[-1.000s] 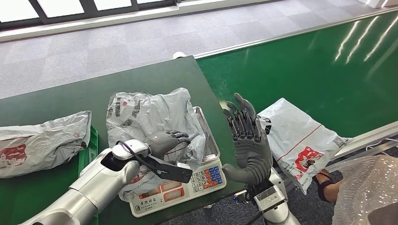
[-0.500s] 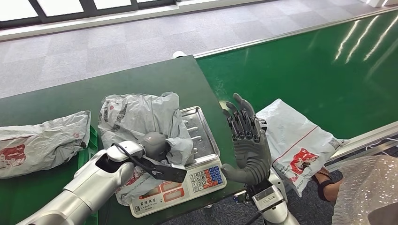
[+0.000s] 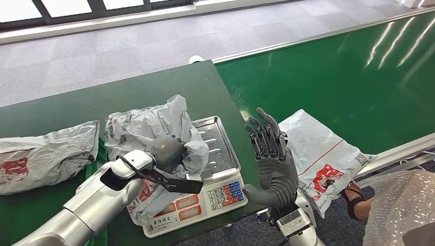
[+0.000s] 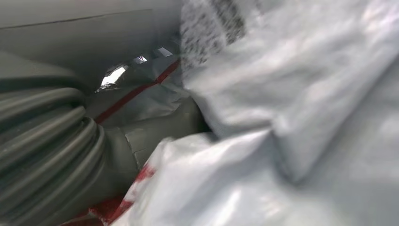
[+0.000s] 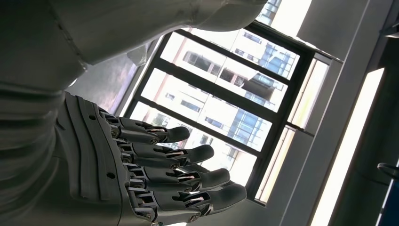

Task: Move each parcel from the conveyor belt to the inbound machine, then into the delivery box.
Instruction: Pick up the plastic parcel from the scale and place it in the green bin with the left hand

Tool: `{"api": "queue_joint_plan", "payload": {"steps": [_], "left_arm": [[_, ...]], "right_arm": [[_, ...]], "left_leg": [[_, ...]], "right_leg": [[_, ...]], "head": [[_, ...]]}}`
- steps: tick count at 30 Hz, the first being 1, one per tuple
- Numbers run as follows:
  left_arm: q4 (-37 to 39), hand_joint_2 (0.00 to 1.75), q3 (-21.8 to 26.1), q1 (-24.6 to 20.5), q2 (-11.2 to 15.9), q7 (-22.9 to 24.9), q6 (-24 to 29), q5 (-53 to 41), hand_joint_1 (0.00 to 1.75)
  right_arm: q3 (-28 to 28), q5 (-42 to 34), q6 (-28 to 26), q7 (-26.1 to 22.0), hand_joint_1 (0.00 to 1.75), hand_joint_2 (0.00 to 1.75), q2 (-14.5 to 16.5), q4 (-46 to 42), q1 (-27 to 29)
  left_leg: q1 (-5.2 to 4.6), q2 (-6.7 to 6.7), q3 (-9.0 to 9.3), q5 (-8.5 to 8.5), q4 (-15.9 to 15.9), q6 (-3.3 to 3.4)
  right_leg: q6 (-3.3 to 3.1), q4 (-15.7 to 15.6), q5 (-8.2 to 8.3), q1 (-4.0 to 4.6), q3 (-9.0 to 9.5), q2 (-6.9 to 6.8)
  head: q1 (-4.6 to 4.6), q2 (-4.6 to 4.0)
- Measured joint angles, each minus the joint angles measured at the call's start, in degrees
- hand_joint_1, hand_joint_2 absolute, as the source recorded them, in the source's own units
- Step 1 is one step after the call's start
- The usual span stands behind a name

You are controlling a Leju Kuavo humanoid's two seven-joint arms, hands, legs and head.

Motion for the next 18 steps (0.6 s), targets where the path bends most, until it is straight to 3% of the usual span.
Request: {"api": "queue_joint_plan", "payload": {"steps": [6,14,18], "left_arm": [[-11.7,1.75,2.8,-0.6,4.0,4.2,2.9,-5.9,1.75],[-31.1,1.75,10.5,2.5,8.4,10.6,20.6,-36.1,1.75],[-36.0,1.75,13.1,4.5,9.7,11.8,27.1,-40.7,1.75]], "right_arm": [[0.0,0.3,-0.2,-0.1,0.00,1.75,0.4,-1.7,1.6],[0.0,0.3,-0.3,0.8,0.00,1.75,0.5,-2.6,2.4],[0.0,-0.3,-0.9,1.0,0.00,1.75,0.5,-2.6,2.5]], "left_leg": [[0.00,0.00,-0.08,-0.01,0.0,0.00],[0.00,0.00,-0.16,-0.02,0.0,0.00],[0.00,0.00,-0.17,-0.02,0.0,0.00]], "right_leg": [[0.00,0.0,-0.01,0.00,-0.07,0.01],[-0.01,0.0,-0.02,0.00,-0.14,0.01],[-0.01,0.0,-0.03,0.00,-0.15,0.01]], "head": [[-0.01,-0.01],[-0.01,0.00],[-0.01,0.00]]}}
